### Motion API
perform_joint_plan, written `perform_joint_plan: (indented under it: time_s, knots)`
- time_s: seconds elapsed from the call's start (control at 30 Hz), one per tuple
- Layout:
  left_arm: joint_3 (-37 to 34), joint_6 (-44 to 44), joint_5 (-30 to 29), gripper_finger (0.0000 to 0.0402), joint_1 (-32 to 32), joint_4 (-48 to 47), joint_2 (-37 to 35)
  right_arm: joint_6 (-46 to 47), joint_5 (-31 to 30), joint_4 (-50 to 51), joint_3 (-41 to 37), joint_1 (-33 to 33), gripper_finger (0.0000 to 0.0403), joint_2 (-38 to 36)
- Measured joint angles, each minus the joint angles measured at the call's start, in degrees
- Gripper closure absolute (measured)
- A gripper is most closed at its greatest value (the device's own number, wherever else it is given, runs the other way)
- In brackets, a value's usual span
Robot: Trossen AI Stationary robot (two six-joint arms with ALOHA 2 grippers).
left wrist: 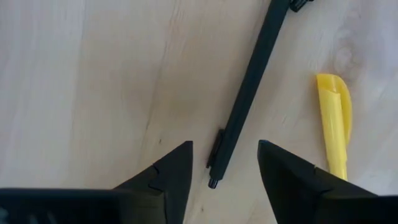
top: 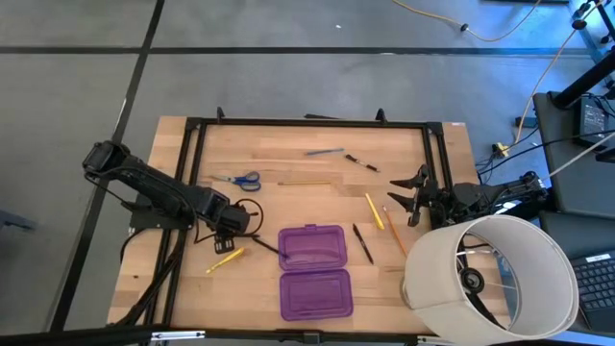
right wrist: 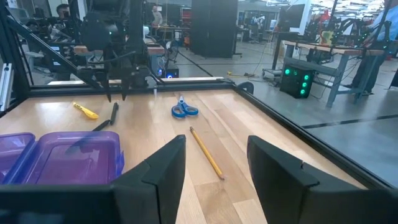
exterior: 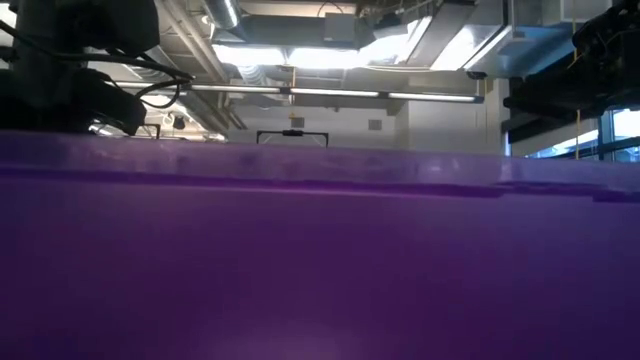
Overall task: Pick & place school supplies into a supply box
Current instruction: Put the top left black pen into the violet supply box
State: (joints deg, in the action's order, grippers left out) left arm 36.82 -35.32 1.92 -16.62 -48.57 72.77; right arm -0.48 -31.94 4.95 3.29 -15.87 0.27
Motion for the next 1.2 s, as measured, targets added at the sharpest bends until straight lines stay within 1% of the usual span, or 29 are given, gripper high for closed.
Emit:
perform_joint_plan:
  time_s: [0.2,0.33,0.5,0.63,0.8,0.87,1.1,1.2]
  knots:
    - [0.0,-2.0,-0.1,0.0220,-0.3,2.7,0.0,0.0,0.0,0.0,0.0,0.0,0.0227,0.0]
    - [0.0,-0.2,0.1,0.0224,-0.7,2.5,0.0,0.0,0.0,0.0,0.0,0.0,0.0227,0.0]
    - [0.0,-2.5,-0.9,0.0231,-2.1,2.0,0.0,0.0,0.0,0.0,0.0,0.0,0.0227,0.0]
    - [-0.9,-2.1,-1.1,0.0243,-3.6,2.3,0.3,0.0,0.0,0.0,0.0,0.0,0.0227,0.0]
    - [-3.7,-6.5,-0.9,0.0260,-4.3,2.1,1.3,0.2,0.0,0.0,0.0,0.0,0.0227,0.0]
    - [-4.2,-6.8,-0.9,0.0267,-4.3,2.5,1.6,0.2,0.0,0.0,0.0,0.0,0.0227,0.0]
    - [-6.7,-2.3,-0.9,0.0296,-4.3,7.1,1.4,0.3,0.0,0.0,0.0,0.0,0.0227,0.0]
    - [-7.2,-2.0,-1.3,0.0309,-4.3,6.9,1.5,0.3,0.0,0.0,0.0,0.0,0.0227,0.0]
